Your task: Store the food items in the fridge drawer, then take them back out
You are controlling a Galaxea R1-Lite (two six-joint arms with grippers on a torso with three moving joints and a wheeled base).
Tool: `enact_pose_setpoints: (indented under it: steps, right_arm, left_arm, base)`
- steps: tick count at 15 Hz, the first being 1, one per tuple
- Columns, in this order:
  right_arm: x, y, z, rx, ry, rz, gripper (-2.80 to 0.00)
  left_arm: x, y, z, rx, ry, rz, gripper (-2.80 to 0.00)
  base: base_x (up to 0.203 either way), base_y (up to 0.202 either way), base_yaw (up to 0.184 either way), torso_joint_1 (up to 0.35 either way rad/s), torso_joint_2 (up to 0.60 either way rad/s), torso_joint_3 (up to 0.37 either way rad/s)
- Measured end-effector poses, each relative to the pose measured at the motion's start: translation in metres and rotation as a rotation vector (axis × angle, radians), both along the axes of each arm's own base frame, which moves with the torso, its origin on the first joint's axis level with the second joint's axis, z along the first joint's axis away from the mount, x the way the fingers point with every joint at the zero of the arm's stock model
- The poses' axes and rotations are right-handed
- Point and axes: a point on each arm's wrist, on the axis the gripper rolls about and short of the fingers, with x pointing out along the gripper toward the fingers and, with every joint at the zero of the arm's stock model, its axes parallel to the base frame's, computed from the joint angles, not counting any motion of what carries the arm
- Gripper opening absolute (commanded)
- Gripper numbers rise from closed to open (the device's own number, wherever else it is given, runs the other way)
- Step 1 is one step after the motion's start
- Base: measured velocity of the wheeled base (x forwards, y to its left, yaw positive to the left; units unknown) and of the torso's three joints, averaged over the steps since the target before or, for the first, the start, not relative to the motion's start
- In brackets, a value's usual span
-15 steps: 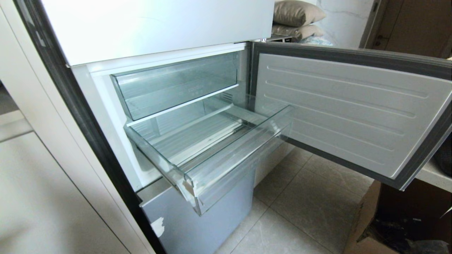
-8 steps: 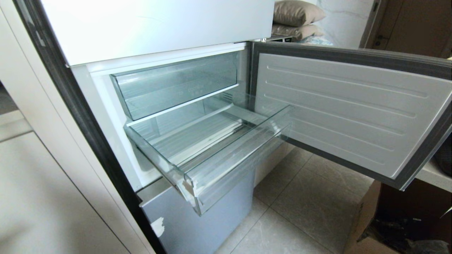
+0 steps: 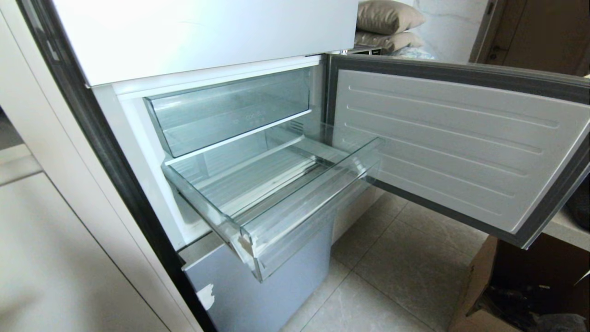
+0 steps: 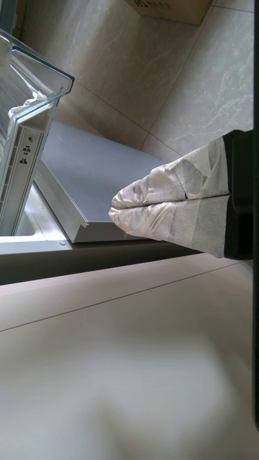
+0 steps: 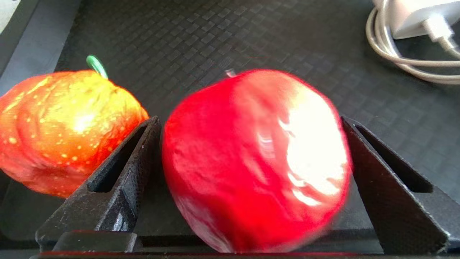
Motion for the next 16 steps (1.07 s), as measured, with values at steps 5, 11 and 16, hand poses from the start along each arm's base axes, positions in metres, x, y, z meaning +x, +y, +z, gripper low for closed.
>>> enact_pose_setpoints:
  steps: [5,11,16]
  right_arm:
    - [0.004,-0.003,-0.005,0.012,-0.004,0.021,0.0]
    - [-0.017,0.013,0.015,0.01,-0.017,0.013,0.0]
    - [-0.068,0.056,0.058,-0.049,-0.053,-0.028,0.0]
  left_arm:
    - [0.0,0.0,0.0,0.0,0.0,0.0,-2.8]
    - [0.0,0.0,0.0,0.0,0.0,0.0,-2.8]
    - [0.0,0.0,0.0,0.0,0.0,0.0,-2.8]
  base:
    - [0.0,0.0,0.0,0.0,0.0,0.0]
    - [0.0,0.0,0.0,0.0,0.0,0.0]
    - [0.0,0.0,0.0,0.0,0.0,0.0]
